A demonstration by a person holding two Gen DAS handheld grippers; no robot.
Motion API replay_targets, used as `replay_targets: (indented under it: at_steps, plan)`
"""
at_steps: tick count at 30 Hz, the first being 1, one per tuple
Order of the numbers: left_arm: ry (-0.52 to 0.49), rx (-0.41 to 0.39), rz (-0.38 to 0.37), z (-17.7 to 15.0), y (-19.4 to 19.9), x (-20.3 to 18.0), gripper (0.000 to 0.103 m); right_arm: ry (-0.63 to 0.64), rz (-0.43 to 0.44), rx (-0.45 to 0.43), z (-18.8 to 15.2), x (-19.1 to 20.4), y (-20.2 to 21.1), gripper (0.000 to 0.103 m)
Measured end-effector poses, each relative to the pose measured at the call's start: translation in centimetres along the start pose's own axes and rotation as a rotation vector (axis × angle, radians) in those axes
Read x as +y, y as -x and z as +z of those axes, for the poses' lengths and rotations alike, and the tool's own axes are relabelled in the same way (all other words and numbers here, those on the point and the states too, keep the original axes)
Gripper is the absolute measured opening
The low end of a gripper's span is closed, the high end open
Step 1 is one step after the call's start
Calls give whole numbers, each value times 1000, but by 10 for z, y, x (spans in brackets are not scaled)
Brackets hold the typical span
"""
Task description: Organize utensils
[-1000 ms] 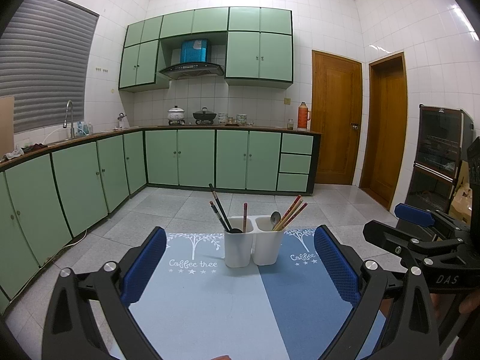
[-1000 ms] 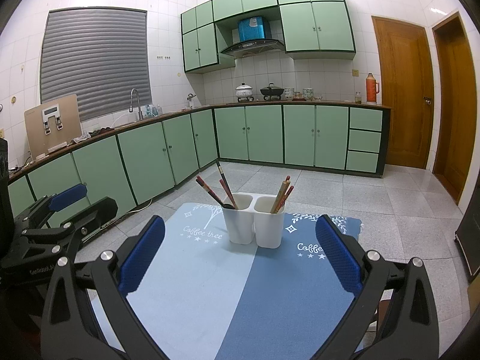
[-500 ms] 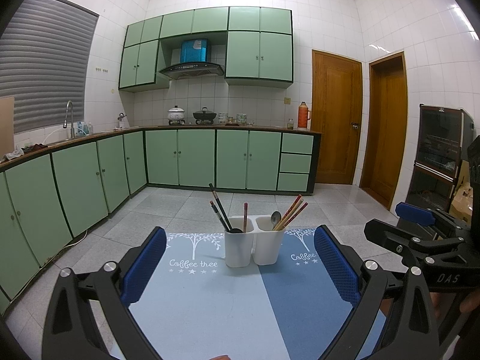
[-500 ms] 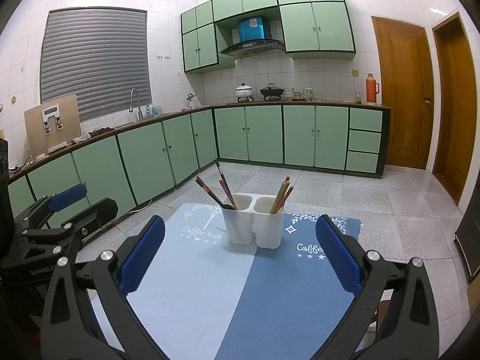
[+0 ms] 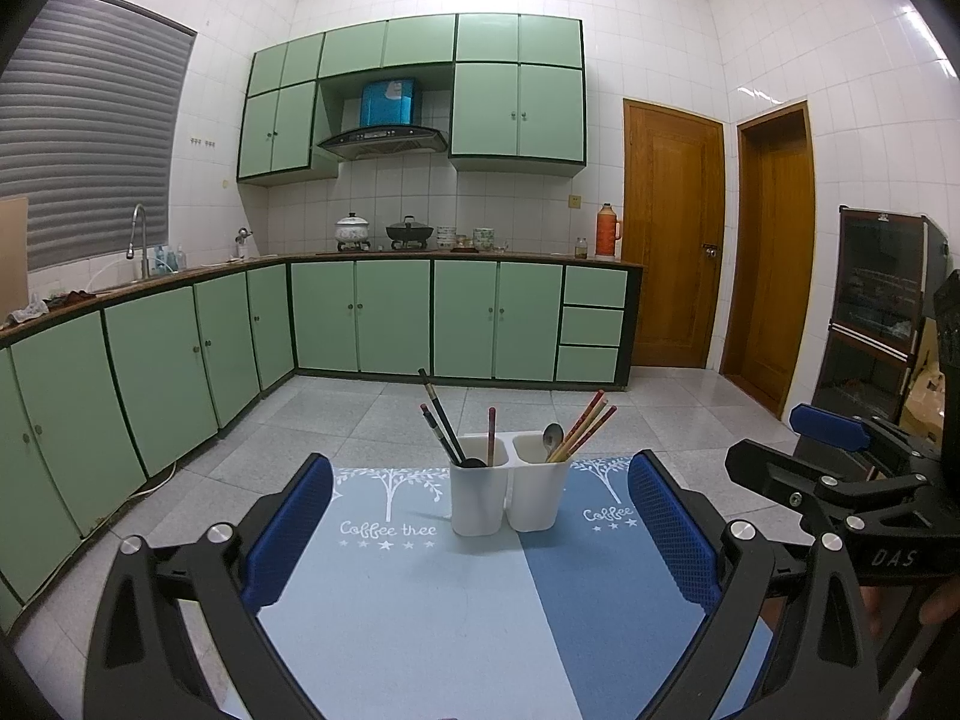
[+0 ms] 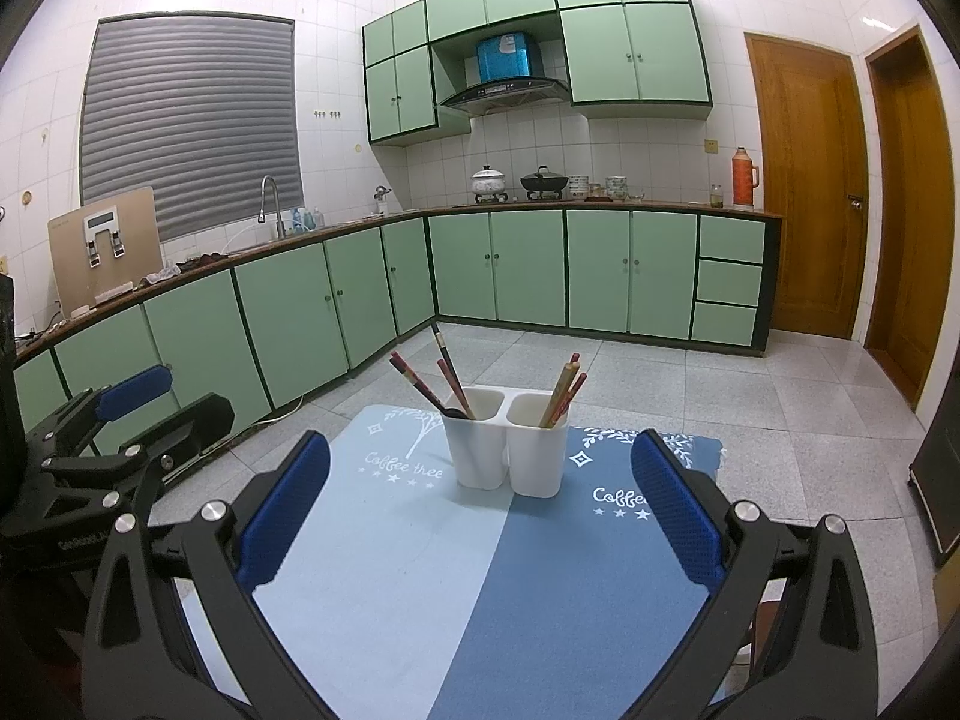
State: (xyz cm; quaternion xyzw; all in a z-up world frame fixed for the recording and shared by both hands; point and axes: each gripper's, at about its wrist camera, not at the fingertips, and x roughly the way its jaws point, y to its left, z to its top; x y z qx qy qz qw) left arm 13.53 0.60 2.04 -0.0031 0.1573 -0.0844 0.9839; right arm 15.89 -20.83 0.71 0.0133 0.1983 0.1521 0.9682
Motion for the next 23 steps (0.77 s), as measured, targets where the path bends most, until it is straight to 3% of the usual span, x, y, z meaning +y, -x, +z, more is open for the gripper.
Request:
replay_targets:
  at_steps: [23]
  plan:
    - [6,7,4,-1,-3,5,97,-3,-9,12,0,-11,-6,98]
